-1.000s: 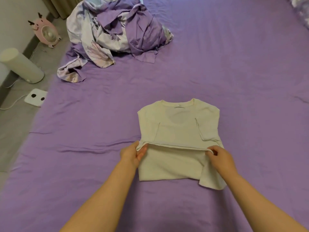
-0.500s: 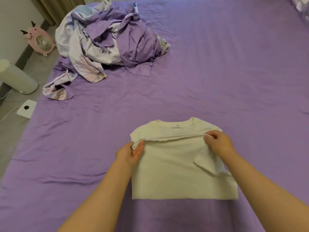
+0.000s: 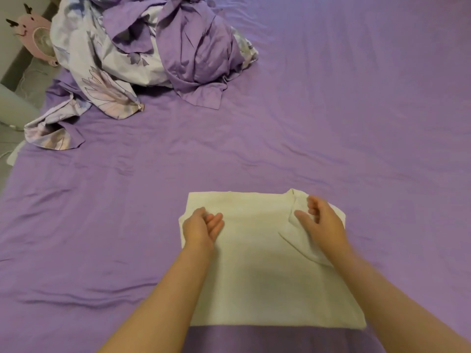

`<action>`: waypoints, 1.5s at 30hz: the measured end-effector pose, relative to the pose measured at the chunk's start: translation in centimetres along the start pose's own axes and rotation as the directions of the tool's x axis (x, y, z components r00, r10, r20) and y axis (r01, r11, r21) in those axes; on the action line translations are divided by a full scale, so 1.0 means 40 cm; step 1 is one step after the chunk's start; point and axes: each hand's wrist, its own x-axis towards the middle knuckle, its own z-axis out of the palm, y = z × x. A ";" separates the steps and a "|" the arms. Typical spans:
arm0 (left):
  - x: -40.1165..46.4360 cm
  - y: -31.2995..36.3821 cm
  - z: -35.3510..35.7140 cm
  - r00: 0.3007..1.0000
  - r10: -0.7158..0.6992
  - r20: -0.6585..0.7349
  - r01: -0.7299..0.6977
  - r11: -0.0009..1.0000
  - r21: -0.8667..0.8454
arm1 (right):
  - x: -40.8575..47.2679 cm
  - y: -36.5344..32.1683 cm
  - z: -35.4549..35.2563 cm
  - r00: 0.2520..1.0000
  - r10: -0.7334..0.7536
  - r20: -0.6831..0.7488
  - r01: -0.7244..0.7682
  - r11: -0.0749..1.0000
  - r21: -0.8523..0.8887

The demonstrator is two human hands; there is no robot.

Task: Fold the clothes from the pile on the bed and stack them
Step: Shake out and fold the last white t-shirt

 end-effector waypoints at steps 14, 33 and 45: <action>-0.089 -0.181 0.118 0.950 0.094 0.298 -0.241 0.828 0.506 | -0.057 0.116 -0.070 0.951 -0.307 -0.023 0.277 0.886 -0.372; -0.247 -0.237 0.093 0.820 -0.238 0.521 -0.118 0.820 0.560 | -0.166 0.050 -0.093 0.958 0.022 0.286 -0.039 0.998 0.052; -0.166 -0.030 -0.133 0.850 -0.104 0.517 -0.023 0.972 0.234 | -0.269 -0.248 0.206 0.825 -0.213 0.523 0.242 0.970 0.013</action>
